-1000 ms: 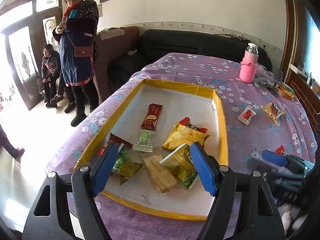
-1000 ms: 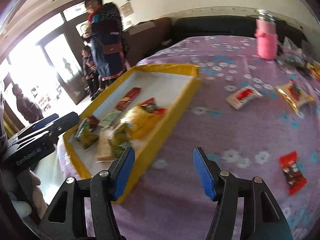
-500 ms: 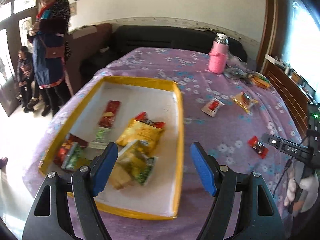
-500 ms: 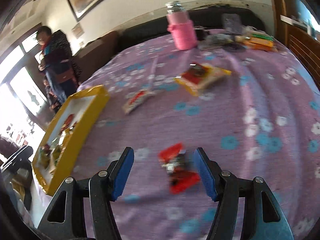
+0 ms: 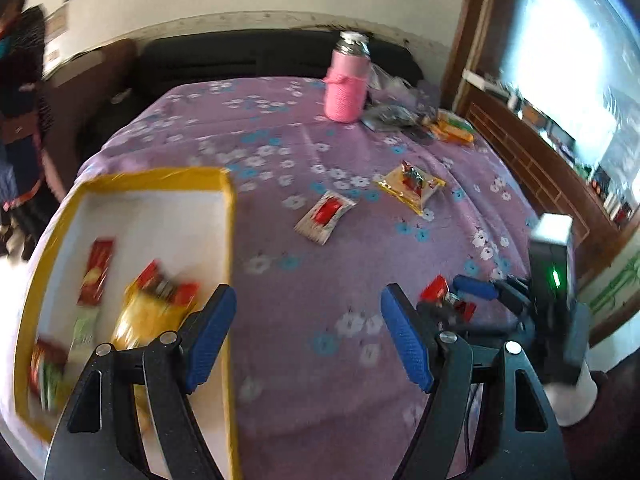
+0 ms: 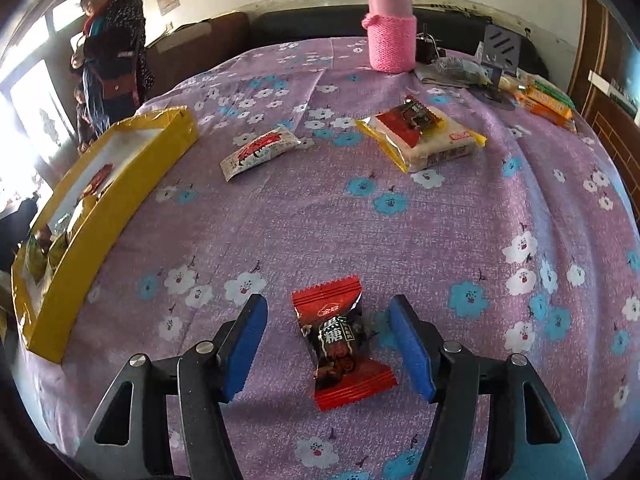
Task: Organize snacks
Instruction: 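Grasp the white-and-red packet with the left tool while the right tool grasps a red chocolate candy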
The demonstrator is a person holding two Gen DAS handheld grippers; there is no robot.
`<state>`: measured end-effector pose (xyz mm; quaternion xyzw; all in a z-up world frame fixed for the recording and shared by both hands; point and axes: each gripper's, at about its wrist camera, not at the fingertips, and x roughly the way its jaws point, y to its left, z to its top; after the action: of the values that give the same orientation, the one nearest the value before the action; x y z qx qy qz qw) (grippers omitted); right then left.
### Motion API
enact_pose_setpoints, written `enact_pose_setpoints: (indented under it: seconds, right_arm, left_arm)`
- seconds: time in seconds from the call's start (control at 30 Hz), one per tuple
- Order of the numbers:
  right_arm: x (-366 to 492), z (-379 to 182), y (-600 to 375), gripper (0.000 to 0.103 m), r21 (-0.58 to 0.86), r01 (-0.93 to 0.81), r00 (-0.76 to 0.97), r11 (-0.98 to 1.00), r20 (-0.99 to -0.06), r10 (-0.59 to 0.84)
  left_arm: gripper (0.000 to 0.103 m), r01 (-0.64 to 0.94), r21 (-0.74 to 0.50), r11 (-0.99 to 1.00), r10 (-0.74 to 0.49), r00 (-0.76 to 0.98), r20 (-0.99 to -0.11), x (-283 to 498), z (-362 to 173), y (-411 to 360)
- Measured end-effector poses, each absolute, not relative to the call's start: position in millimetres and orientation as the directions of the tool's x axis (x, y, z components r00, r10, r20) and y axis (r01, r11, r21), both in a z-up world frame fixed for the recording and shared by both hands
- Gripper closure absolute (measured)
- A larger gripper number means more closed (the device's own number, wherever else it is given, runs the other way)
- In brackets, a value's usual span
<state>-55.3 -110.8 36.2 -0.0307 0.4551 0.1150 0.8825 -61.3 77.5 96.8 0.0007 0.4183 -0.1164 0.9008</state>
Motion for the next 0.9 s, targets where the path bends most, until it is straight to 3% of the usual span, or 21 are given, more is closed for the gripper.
enact_pose_setpoints:
  seconds: [0.07,0.1,0.13,0.27,0.43,0.67,0.7,0.73,0.77,0.8,0.9]
  right_arm:
    - [-57.8,35.4,-107.6,0.053,-0.011,-0.235,0.58,0.972,-0.804,0.131]
    - [-58.8,36.3,-106.8,0.067,-0.016,-0.246,0.586,0.969,-0.799,0.136]
    - [-58.0,37.0,-107.0,0.07,-0.011,-0.247,0.583,0.969,-0.8,0.139]
    - [-55.4,35.8,-117.8,0.072,0.029,-0.224,0.602,0.974,-0.782,0.161]
    - [-50.6,36.9,-139.5,0.084,0.169,-0.189,0.602,0.967,-0.758,0.251]
    - [-49.6,37.3,-143.9,0.084,0.22,-0.192,0.591,0.957,-0.752,0.291]
    - [-49.4,37.4,-144.3,0.081,0.23,-0.194,0.586,0.954,-0.753,0.3]
    - [-49.1,37.4,-144.7,0.08,0.234,-0.194,0.584,0.953,-0.753,0.304]
    - [-49.0,37.5,-144.6,0.08,0.235,-0.197,0.581,0.952,-0.754,0.307]
    - [-49.5,37.6,-143.9,0.074,0.24,-0.204,0.578,0.949,-0.753,0.314]
    - [-52.2,38.0,-135.3,0.062,0.205,-0.235,0.578,0.95,-0.756,0.306]
  left_arm:
    - [0.028,0.246,-0.073,0.966,-0.211,0.601,-0.771,-38.1,91.8,64.5]
    - [0.028,0.267,-0.065,0.962,-0.216,0.588,-0.78,-25.4,87.8,56.2]
    - [0.028,0.277,-0.059,0.959,-0.215,0.576,-0.789,-16.8,83.9,51.4]
    - [0.028,0.297,-0.024,0.954,-0.185,0.528,-0.829,23.9,62.8,31.4]
    - [0.028,0.296,0.027,0.955,-0.129,0.494,-0.86,67.5,35.8,14.6]
    - [0.028,0.344,0.086,0.935,-0.103,0.494,-0.863,88.9,13.1,-1.7]
    - [0.03,0.353,0.086,0.932,-0.106,0.49,-0.865,88.9,12.5,-2.4]
    - [0.044,0.362,0.073,0.929,-0.123,0.488,-0.864,87.9,13.2,-2.2]
    - [0.064,0.383,0.029,0.923,-0.168,0.469,-0.867,86.7,13.4,-1.6]
    - [0.072,0.388,0.03,0.921,-0.171,0.472,-0.865,84.7,14.6,-2.4]
    - [0.075,0.392,0.059,0.918,-0.148,0.478,-0.865,75.4,15.4,-5.3]
